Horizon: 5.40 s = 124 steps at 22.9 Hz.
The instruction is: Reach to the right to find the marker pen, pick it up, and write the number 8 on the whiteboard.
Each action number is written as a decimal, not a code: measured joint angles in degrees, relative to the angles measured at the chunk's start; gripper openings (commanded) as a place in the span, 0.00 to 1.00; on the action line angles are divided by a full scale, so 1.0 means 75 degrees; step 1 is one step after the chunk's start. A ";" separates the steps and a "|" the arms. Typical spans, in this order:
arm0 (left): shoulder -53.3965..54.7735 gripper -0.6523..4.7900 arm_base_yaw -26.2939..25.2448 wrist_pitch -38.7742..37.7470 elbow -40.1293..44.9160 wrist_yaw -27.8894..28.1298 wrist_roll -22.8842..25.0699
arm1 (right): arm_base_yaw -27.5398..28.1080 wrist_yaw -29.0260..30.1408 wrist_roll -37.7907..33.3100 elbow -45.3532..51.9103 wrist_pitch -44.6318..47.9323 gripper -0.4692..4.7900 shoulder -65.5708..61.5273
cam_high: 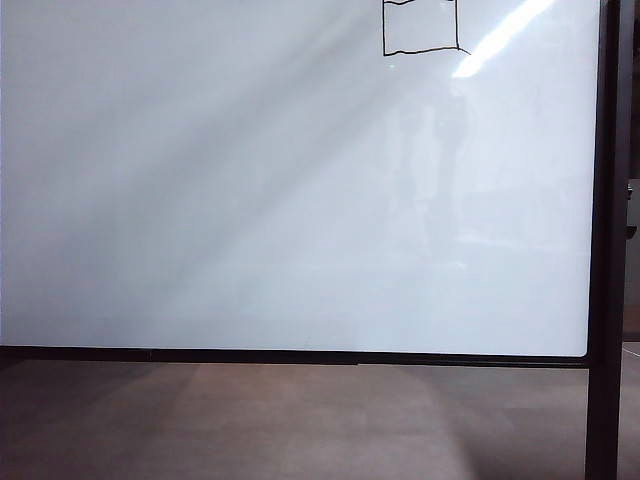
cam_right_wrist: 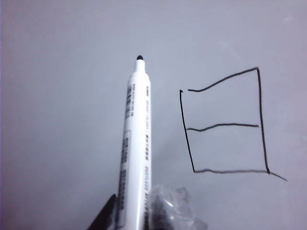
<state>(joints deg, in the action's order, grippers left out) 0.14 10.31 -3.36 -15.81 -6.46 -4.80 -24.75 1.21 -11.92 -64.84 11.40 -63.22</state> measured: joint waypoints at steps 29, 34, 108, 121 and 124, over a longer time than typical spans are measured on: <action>0.0009 0.11 -0.1221 0.1230 0.2049 0.1577 0.0000 | 0.0003 -0.0003 -0.0085 0.1679 -0.1061 0.08 0.2483; 0.0006 0.11 -0.1224 0.0930 0.2049 0.1574 0.0000 | 0.0003 -0.0178 -0.0096 0.1845 -0.1166 0.08 0.2672; 0.0003 0.11 -0.0749 0.0367 0.2049 0.1524 0.0000 | 0.0009 -0.1137 -0.0026 0.8105 0.1979 0.08 0.5377; 0.0006 0.11 -0.0749 0.0367 0.2049 0.1524 0.0000 | 0.0009 -0.1434 0.0146 0.8107 0.1285 0.08 0.5386; 0.0006 0.11 -0.0749 0.0364 0.2049 0.1530 0.0000 | 0.0055 -0.1740 0.0187 0.8119 0.1090 0.08 0.6018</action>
<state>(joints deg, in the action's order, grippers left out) 0.19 4.69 -0.62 -0.45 5.02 -4.80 -24.34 -11.84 -10.52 -3.95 19.57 -18.09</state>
